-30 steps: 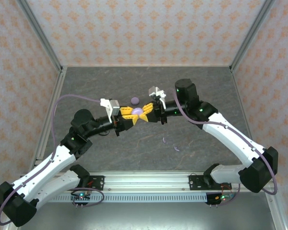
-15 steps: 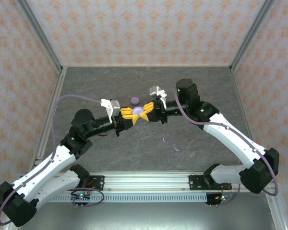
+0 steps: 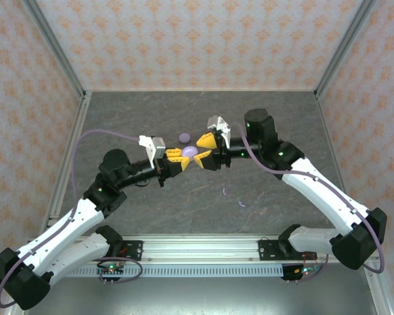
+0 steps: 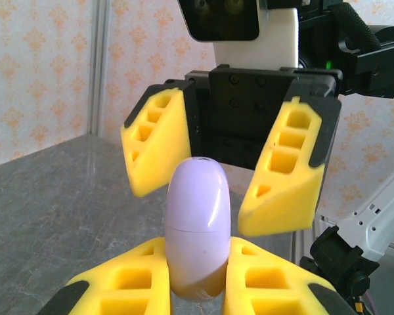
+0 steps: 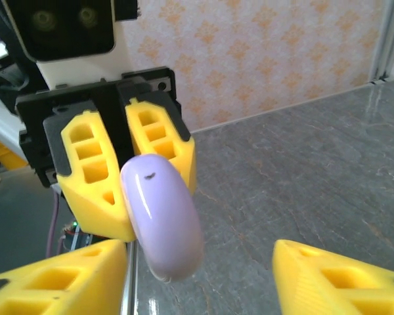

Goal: Insert wireless bluetooth earbuds into charging case

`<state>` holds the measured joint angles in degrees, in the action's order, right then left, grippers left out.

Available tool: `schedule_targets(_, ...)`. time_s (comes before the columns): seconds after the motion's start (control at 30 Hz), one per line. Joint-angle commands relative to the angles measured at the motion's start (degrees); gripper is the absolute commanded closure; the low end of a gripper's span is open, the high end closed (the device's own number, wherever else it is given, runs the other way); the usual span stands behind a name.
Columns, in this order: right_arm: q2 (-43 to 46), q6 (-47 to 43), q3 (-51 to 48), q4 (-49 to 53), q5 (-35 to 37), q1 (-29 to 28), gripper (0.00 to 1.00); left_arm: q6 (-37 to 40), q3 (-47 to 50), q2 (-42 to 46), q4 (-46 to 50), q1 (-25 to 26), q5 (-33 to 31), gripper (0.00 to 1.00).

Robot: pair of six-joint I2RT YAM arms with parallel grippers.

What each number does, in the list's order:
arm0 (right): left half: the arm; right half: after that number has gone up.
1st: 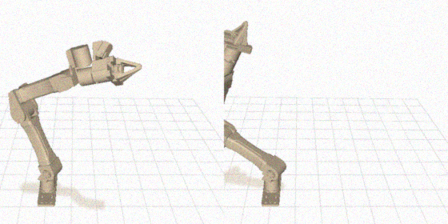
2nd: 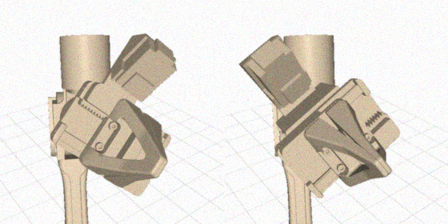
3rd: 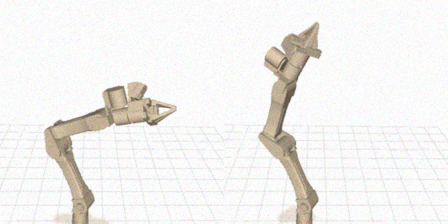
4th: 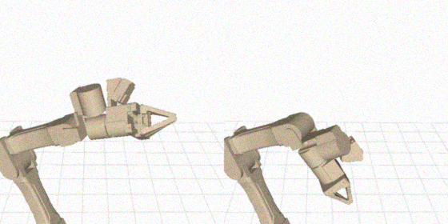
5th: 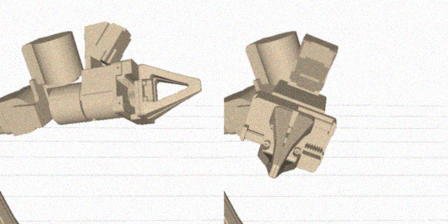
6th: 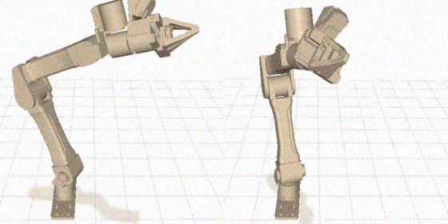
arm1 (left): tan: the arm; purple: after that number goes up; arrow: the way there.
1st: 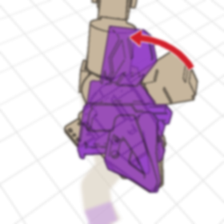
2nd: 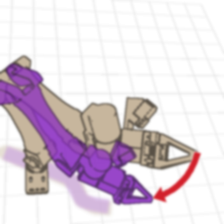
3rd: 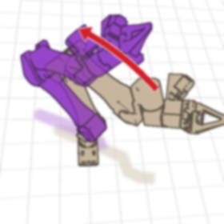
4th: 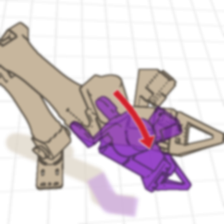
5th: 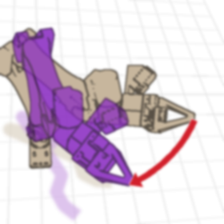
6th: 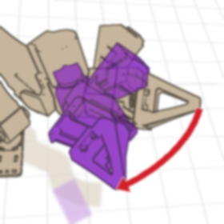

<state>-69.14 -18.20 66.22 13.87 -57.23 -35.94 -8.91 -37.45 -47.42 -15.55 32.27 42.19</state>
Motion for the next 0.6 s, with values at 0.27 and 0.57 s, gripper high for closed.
schedule_targets(0.27, 0.0, 2.3, 1.5, -4.6, 5.9, 0.3, 0.33, 1.0, -0.9, -0.5, 0.3, 0.6, 0.5, 0.88)
schedule_targets(0.57, -1.2, 2.0, 4.7, -3.2, 9.3, 1.6, 0.31, 1.2, -1.0, -0.6, 0.3, 0.7, 0.6, 0.88)
